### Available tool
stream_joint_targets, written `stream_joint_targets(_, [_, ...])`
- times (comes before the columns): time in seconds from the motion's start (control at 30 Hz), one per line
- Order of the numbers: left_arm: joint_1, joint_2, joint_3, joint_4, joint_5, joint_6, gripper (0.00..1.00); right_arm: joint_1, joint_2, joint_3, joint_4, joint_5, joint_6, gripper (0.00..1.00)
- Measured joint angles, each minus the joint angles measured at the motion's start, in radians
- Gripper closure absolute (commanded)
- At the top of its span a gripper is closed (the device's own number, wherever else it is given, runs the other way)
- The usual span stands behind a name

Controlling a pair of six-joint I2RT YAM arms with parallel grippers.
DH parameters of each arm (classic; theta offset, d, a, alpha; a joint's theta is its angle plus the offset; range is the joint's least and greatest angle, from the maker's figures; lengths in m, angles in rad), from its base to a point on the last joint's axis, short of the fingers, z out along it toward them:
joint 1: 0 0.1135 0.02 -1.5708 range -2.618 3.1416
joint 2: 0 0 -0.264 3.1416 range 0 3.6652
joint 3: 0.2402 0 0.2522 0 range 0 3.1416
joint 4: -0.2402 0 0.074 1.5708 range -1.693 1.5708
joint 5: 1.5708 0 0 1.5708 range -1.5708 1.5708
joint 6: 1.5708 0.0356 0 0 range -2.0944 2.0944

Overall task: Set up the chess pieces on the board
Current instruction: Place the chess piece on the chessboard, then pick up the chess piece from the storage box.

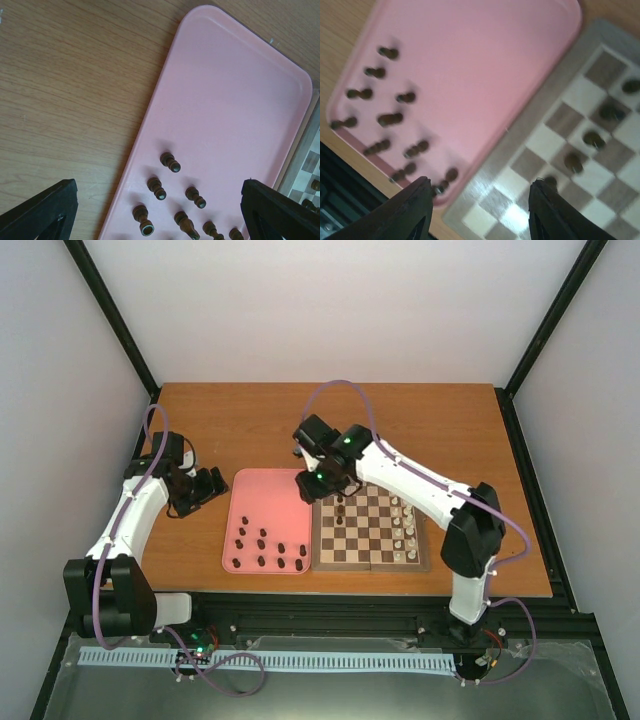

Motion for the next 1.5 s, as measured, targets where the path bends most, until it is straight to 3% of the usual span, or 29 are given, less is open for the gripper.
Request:
stream_joint_targets(0.5, [0.000, 0.031, 0.022, -0.013, -0.051, -0.020, 0.00, 0.127, 0.461, 0.360, 0.084, -0.146, -0.128, 0.49])
stream_joint_targets(1.2, [0.000, 0.031, 0.023, -0.021, -0.057, -0.023, 0.00, 0.147, 0.581, 0.416, 0.055, -0.220, -0.148, 0.56])
stream_joint_targets(1.5, [0.000, 0.031, 0.023, -0.021, -0.056, -0.023, 0.00, 0.148, 0.603, 0.471, 0.026, -0.224, -0.164, 0.68])
